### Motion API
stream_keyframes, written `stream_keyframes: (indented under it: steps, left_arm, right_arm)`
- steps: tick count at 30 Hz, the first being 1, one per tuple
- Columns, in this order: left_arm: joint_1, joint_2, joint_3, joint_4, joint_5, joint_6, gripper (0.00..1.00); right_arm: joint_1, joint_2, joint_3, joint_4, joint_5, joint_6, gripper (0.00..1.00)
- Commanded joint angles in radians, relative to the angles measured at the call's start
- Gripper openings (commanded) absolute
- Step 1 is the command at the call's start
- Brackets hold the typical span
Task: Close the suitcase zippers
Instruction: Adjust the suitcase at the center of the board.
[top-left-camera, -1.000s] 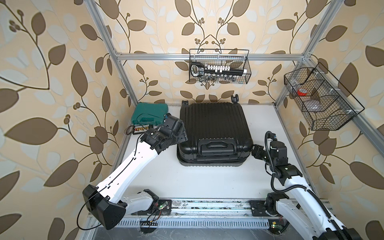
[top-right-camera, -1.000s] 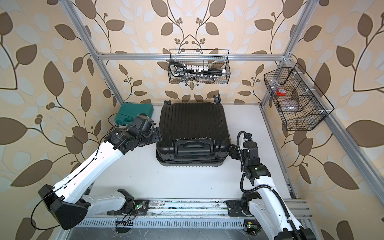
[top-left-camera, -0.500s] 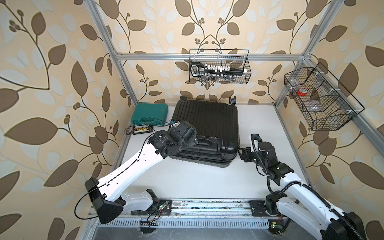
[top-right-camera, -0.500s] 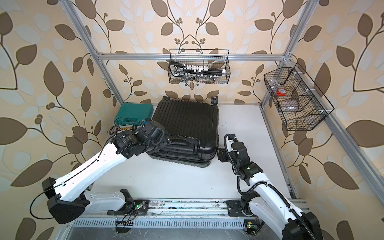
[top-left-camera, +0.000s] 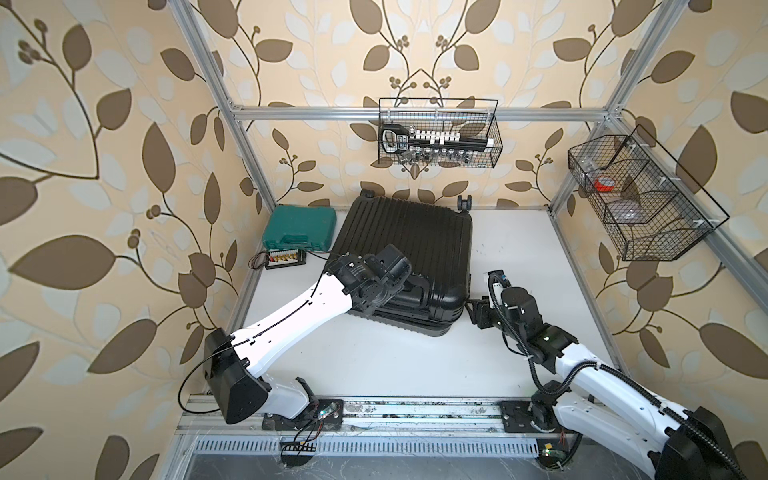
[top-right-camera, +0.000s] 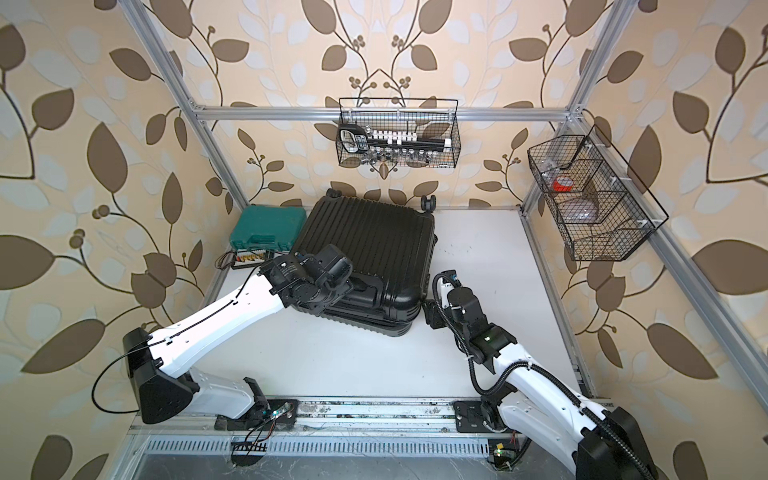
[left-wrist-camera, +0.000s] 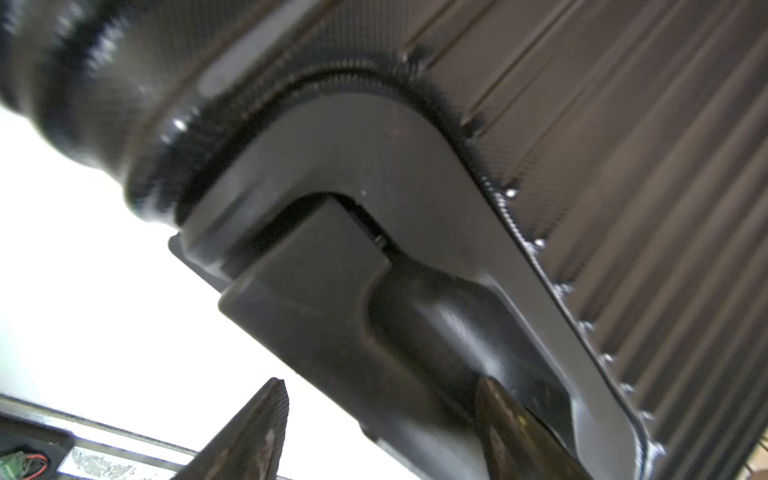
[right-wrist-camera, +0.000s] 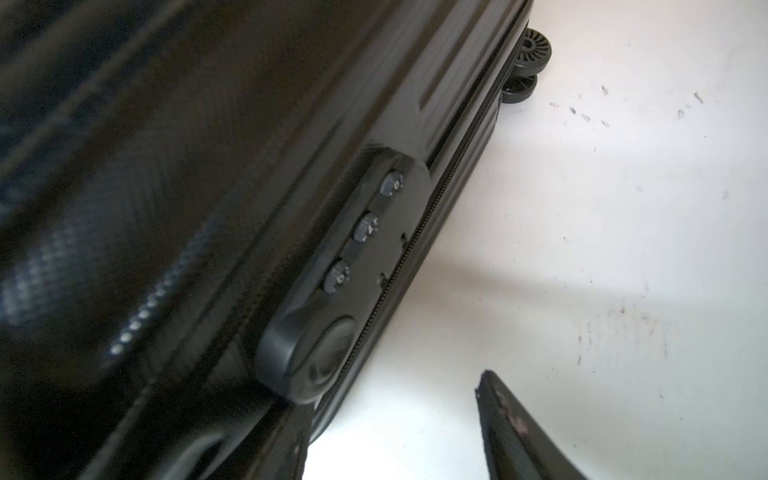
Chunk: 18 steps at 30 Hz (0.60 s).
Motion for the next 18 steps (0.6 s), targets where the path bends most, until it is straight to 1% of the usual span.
stream_keyframes:
  steps: [1,5,6,8,12,15,17,18]
  left_arm:
    - [-0.003,0.053,0.049,-0.037,0.003,-0.071,0.73]
    - [-0.003,0.114,0.072,-0.051,0.030,-0.088,0.70]
    - [-0.003,0.130,0.078,-0.051,0.038,-0.085,0.68]
    - [-0.003,0.159,0.094,-0.054,0.051,-0.071,0.59]
    - [-0.003,0.219,0.153,-0.086,0.059,-0.026,0.46]
    - [-0.003,0.254,0.212,-0.120,0.047,0.041,0.42]
    - [-0.003,0.269,0.248,-0.132,0.016,0.111,0.41]
    - [-0.003,0.272,0.262,-0.141,-0.008,0.133,0.38]
  right_arm:
    - [0.019,-0.035,0.065,0.012,0.014,0.005,0.63]
    - [0.020,-0.099,0.091,-0.025,0.064,-0.008,0.63]
    - [0.021,-0.119,0.101,-0.040,0.084,-0.012,0.63]
    - [0.021,-0.153,0.127,-0.074,0.123,-0.030,0.63]
    - [0.020,-0.190,0.202,-0.140,0.177,-0.073,0.64]
    - [0.019,-0.200,0.262,-0.185,0.204,-0.105,0.64]
    - [0.020,-0.200,0.299,-0.214,0.215,-0.123,0.65]
    - [0.020,-0.198,0.314,-0.226,0.219,-0.130,0.65]
